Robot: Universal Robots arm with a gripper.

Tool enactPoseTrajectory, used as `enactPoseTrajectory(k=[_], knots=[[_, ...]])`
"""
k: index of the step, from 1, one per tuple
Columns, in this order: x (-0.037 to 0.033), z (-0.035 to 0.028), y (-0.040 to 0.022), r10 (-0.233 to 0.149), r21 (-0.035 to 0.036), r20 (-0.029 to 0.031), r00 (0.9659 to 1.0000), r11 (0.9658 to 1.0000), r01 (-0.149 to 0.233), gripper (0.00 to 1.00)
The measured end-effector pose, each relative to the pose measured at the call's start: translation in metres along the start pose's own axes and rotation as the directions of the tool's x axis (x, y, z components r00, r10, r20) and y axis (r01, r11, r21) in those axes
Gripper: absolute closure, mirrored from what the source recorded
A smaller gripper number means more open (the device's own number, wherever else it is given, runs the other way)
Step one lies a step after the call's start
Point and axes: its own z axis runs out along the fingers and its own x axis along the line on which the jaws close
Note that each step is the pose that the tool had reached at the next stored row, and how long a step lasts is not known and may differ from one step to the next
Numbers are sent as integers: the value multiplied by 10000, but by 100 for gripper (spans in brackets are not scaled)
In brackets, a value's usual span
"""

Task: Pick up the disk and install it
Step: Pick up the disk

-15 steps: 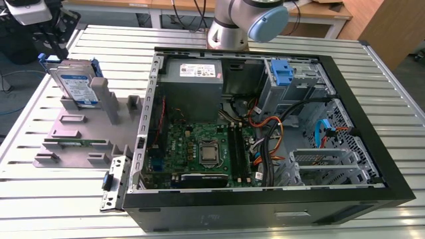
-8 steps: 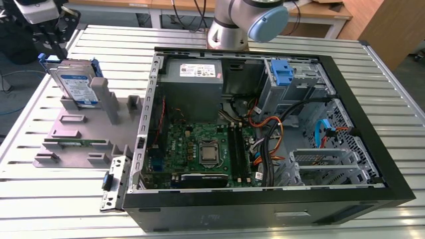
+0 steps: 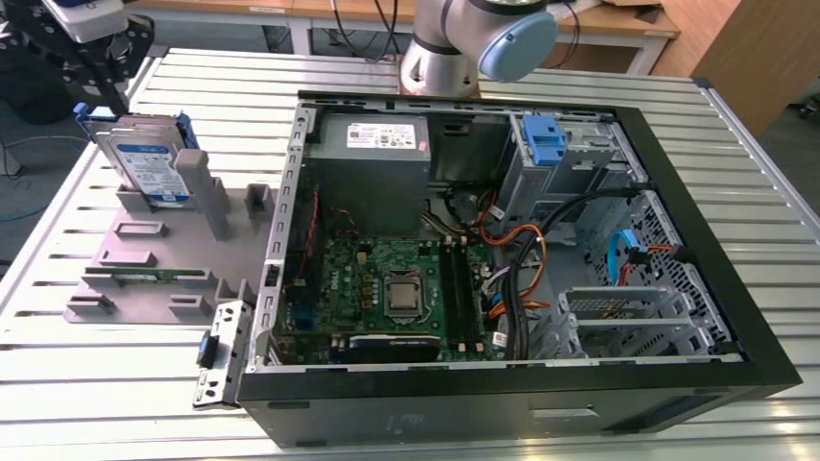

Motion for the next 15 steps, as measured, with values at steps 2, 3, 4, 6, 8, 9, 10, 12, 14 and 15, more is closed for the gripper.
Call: enactPoseTrajectory(k=[2,3,4,6,8,9,10,12,14,15], knots=[[0,0,0,-322,0,-15,9995,9995,322,89],[0,0,0,-473,-1,-20,9989,9989,473,89],[0,0,0,-598,-1,-26,9982,9982,598,89],[0,0,0,-695,-2,-30,9976,9976,695,89],[0,0,0,-697,-2,-30,9976,9976,697,89],[0,0,0,-699,-2,-30,9976,9976,699,89],[0,0,0,-699,-2,-30,9975,9976,699,89],[0,0,0,-701,-2,-30,9975,9975,701,89],[0,0,0,-751,-2,-32,9972,9972,751,89],[0,0,0,-826,-2,-36,9966,9966,826,89]])
